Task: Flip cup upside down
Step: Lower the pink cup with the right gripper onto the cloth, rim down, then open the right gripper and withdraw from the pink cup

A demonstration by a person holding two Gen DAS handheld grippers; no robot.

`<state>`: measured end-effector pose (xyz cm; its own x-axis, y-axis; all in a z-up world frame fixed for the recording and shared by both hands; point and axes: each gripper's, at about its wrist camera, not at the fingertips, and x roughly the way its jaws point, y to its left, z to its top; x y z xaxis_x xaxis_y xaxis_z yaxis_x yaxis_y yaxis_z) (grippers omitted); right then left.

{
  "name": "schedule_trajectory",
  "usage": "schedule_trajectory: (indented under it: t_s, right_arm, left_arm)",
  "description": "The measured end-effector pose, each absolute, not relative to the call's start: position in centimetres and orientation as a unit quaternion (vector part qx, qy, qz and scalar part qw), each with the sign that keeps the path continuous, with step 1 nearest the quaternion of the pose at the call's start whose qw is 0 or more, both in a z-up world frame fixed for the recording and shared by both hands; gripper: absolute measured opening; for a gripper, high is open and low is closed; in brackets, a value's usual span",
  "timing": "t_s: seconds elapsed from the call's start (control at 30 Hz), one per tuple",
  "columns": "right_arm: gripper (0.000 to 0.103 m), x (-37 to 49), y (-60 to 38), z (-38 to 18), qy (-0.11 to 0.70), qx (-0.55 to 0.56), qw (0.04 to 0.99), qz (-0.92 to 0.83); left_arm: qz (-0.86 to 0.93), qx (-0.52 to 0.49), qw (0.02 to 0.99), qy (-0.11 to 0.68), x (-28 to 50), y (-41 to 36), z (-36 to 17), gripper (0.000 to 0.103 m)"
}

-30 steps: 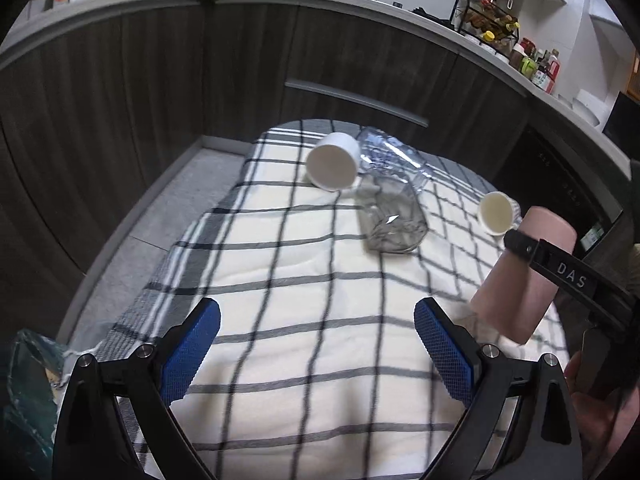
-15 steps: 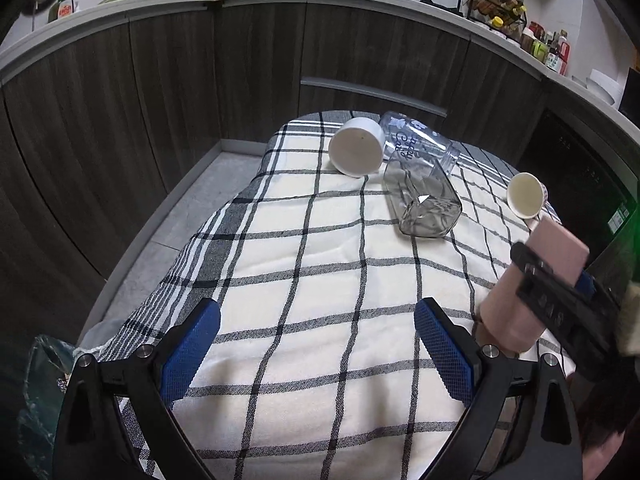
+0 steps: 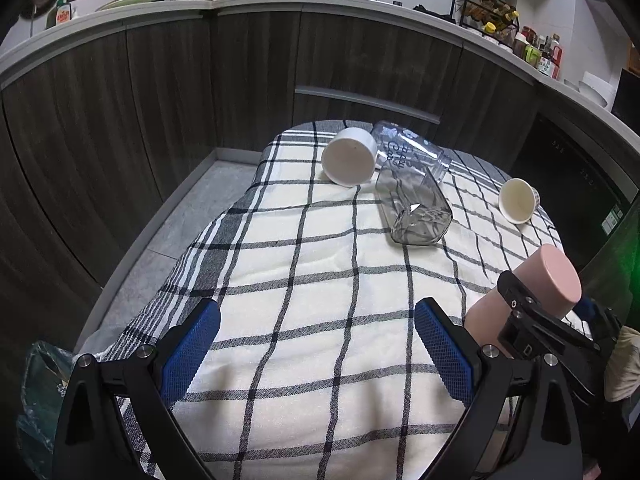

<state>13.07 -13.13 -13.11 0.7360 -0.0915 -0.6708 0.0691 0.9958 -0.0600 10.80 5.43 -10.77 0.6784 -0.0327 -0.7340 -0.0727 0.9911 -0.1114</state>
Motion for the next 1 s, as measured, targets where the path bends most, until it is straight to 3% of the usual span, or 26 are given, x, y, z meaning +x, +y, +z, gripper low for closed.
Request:
schedule_trajectory:
  t_s: [0.33,1.0]
  right_arm:
    - [0.092,9.4,-13.0,-8.9,0.317,-0.044,0.946,-0.044]
    - [0.096,1.3,-16.6,-1.0,0.277,-0.011,0.96,-0.05]
  left_arm:
    - [-0.005,-0.062,0.925,0.375,9.8,4.7,-8.8,0.099]
    - [-0.02,-0.008,0.957,0.29,2.6,0.9,-0.2,0.103]
